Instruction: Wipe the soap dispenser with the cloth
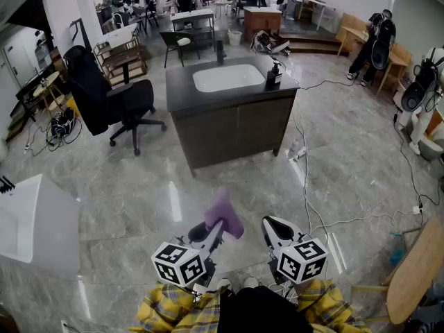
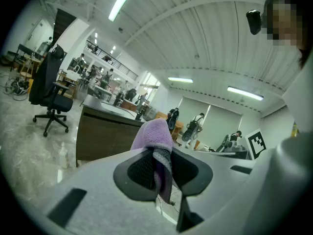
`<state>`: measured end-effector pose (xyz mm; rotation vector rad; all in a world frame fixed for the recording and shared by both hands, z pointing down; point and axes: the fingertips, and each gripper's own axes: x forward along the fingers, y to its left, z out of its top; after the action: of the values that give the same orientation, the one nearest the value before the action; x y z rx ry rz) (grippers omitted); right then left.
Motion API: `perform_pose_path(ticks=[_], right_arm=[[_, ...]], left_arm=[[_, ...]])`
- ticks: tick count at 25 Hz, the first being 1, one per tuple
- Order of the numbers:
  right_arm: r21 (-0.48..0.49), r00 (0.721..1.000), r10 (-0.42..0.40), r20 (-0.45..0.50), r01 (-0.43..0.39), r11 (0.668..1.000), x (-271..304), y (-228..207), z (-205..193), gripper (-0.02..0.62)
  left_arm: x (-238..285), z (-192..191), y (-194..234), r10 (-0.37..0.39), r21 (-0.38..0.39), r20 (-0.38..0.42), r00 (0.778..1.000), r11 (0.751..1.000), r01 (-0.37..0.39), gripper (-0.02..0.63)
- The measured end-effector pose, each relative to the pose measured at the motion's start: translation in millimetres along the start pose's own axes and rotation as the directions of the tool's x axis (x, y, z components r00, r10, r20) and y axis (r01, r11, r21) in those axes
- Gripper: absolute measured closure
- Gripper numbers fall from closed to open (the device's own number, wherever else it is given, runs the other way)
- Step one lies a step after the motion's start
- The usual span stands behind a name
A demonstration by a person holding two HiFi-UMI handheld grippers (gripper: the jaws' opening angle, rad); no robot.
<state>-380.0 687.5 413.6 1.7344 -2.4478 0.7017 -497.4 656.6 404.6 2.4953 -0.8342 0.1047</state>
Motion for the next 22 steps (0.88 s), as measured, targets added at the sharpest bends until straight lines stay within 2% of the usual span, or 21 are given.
perform_pose_path(ticks=[8,14,22], right_arm=[[0.006,1.0,-0.002,-0.019,0.002,1.0,13.2,7.0,-5.7,0.591],[0.082,1.0,0.004,0.025,-0.006,0.997,26.7,16.0,-0.5,0.589],[-0.002,1.0,-0.013,0.005,0.013,1.0,41.0,52.1,-10.2,0.589]], left_arm=[[-6.3,-5.4,16.6,0.002,-0.022,-0.015,1.0,1.0,-0.002,0.541],[-15.6,-2.1,33.3,-0.001,-0.023,-0.016,1.0,1.0,0.001,0.541],[-35.8,-1.2,55.9,-0.017,-0.03,-0.005,1.0,0.999,0.017,0.541]])
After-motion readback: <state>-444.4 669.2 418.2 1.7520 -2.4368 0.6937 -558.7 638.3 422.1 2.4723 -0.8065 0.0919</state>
